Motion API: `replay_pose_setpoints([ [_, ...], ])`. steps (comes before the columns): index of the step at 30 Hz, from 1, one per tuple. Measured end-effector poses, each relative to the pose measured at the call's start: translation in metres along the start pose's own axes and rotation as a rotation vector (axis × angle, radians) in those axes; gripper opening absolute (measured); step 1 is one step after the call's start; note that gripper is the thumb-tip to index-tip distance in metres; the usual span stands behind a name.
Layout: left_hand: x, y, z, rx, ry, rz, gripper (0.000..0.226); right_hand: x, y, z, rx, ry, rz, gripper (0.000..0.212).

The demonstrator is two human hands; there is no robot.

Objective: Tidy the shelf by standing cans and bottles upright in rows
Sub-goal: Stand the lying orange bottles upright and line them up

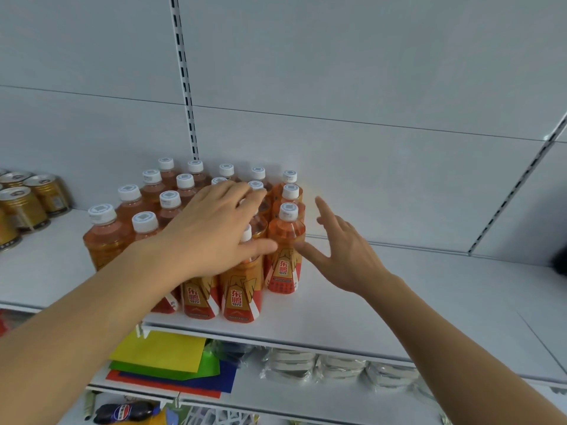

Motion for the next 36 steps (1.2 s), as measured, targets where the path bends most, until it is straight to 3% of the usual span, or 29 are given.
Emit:
replay_pose_setpoints([
  [4,0.041,0.005,0.01,-0.032,-0.024,0.013,0.09,-0.003,-0.019,0.042,0.003,-0.063,-0.211,0.104],
  [10,0.094,-0.017,0.015,-0.043,-0.031,-0.14,0.077,0.006,-0.049,0.045,-0.02,-0.054,-0.416,0.112],
  [15,0.106,-0.026,0.011,-0.11,-0.047,-0.306,0.07,0.016,-0.061,0.042,0.019,-0.042,-0.462,0.111],
  [25,0.119,-0.024,0.007,-0.116,-0.141,-0.334,0.072,0.017,-0.065,0.043,0.059,-0.094,-0.448,0.106],
  [30,0.128,-0.021,0.001,-0.107,-0.141,-0.303,0.087,0.027,-0.056,0.049,0.021,-0.087,-0.459,0.13],
  [34,0.132,-0.033,-0.004,-0.131,-0.118,-0.41,0.118,0.047,-0.05,0.05,-0.003,-0.057,-0.479,0.149],
  [36,0.132,-0.038,-0.007,-0.178,-0.105,-0.449,0.121,0.055,-0.053,0.047,0.008,-0.013,-0.491,0.151],
])
Point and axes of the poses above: each hand's wrist, its own x-axis towards the middle knuckle, its own y-axis out of the back of the hand, z = x × y, the point moved 6 cm from there along x, towards the middle knuckle, and after that the axes turned 5 degrees about -y, right-handed, at the moved point
